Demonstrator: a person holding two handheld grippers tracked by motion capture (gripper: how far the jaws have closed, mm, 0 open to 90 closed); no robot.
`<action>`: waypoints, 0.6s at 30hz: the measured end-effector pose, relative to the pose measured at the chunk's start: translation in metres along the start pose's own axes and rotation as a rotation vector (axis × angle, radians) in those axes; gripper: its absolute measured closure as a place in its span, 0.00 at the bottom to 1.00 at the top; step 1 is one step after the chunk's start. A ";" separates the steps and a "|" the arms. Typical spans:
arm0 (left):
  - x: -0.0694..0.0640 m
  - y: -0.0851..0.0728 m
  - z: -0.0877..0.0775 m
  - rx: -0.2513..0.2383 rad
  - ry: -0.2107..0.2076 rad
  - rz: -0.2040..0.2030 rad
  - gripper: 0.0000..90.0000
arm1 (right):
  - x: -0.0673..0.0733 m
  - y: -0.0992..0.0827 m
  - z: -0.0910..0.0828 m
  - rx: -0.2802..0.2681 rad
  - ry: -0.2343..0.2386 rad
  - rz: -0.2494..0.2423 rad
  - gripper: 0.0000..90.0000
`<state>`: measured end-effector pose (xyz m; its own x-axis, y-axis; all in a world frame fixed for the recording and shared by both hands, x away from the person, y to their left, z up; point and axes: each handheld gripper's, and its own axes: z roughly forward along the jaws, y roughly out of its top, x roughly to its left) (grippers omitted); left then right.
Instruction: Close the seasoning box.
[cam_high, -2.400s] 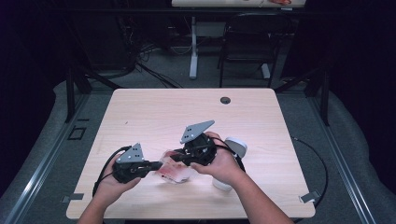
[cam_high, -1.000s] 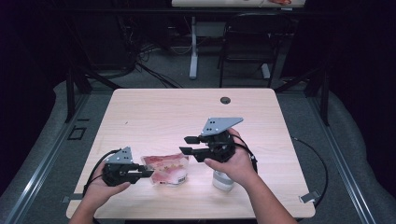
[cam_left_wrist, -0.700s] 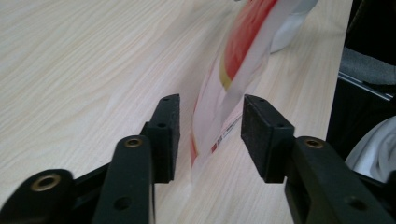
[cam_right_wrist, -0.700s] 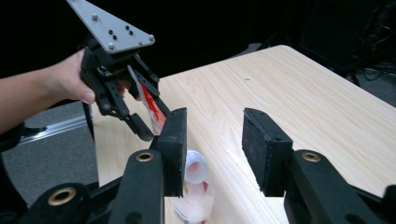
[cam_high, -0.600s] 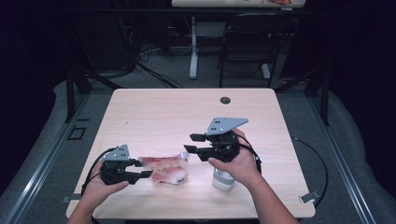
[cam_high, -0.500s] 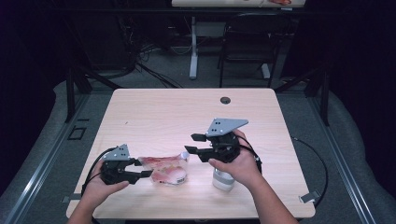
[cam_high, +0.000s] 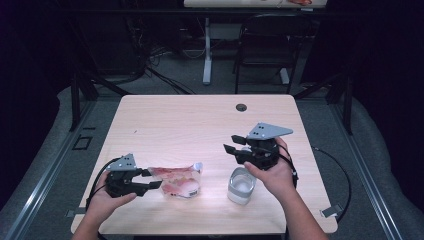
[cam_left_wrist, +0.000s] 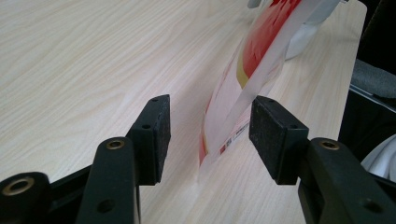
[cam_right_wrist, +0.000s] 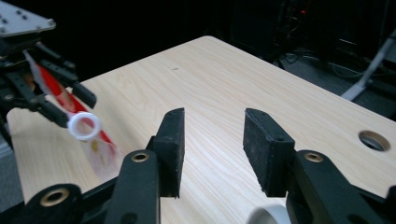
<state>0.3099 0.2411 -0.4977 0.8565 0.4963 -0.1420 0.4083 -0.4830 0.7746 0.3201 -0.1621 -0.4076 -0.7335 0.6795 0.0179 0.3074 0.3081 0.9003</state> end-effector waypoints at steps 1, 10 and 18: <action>0.000 0.000 0.000 0.000 0.002 0.000 0.54 | -0.003 -0.002 -0.002 -0.004 -0.008 0.011 0.69; 0.001 -0.002 -0.003 -0.006 0.003 -0.016 0.54 | -0.024 -0.019 -0.016 0.007 -0.092 0.066 0.91; 0.002 -0.003 -0.002 -0.002 0.010 -0.027 0.54 | -0.040 -0.038 -0.021 0.015 -0.148 0.135 0.96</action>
<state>0.3094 0.2451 -0.4993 0.8419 0.5165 -0.1564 0.4304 -0.4678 0.7720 0.3250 -0.2145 -0.4335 -0.5884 0.8053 0.0728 0.4066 0.2168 0.8875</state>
